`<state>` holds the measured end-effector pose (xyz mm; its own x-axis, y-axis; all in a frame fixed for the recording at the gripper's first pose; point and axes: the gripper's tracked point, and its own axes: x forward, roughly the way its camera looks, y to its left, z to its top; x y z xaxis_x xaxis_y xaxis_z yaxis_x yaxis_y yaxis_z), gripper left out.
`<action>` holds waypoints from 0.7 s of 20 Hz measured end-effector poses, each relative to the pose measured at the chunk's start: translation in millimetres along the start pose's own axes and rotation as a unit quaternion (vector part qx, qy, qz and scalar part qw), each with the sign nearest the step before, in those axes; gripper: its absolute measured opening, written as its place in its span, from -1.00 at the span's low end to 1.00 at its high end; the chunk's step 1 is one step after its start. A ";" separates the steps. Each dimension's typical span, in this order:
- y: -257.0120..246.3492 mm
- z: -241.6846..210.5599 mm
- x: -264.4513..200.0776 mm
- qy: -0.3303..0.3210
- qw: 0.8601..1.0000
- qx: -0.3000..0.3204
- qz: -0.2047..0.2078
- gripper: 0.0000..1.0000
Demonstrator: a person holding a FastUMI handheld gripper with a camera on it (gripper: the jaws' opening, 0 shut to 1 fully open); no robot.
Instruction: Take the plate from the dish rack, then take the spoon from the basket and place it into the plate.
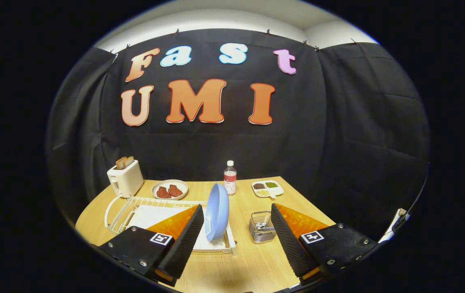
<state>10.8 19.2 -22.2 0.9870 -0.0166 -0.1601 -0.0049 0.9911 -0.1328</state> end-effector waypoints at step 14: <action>37.8 -70.1 138.4 0.144 0.988 -0.053 0.028 0.71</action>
<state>136.0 45.1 -117.9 0.8978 -0.0132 -0.4403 -0.0907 0.9726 -0.2140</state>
